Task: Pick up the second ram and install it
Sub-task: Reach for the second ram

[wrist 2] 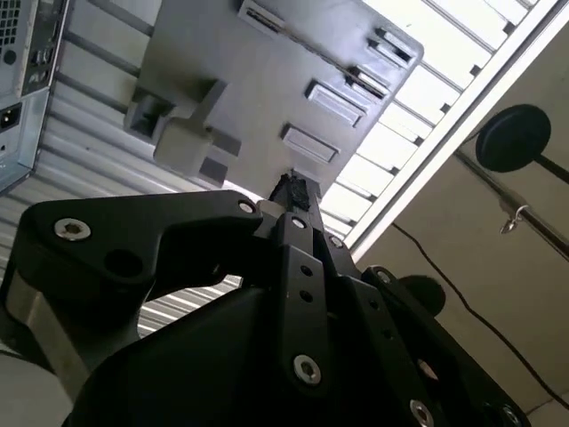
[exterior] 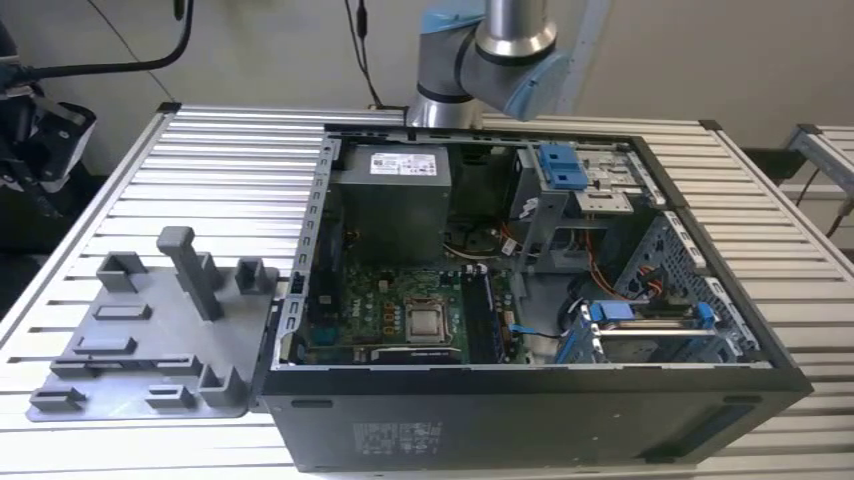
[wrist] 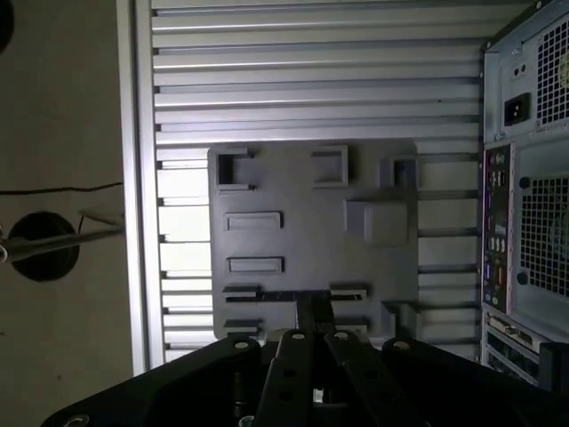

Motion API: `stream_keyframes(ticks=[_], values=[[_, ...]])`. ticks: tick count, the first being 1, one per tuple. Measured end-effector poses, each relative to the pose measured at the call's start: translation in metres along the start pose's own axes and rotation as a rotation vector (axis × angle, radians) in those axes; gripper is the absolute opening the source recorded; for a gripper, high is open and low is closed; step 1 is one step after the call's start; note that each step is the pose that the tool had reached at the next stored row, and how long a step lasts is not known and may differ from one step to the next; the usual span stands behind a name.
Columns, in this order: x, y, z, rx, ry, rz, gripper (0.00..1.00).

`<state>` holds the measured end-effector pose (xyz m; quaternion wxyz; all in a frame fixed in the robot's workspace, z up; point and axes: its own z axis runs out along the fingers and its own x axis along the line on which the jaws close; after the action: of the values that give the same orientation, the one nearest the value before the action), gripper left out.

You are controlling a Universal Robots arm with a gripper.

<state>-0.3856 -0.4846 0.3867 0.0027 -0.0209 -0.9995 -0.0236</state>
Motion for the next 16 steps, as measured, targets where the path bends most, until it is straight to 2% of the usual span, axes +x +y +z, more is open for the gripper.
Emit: stream_keyframes(ticks=[6,13,16], values=[[-0.0009,-0.0125,-0.0003,0.0000,0.0000,0.000,0.11],[-0.0053,-0.0265,-0.0009,0.0001,0.0000,0.000,0.11],[-0.0061,-0.0295,-0.0010,0.0000,0.0000,0.000,0.11]])
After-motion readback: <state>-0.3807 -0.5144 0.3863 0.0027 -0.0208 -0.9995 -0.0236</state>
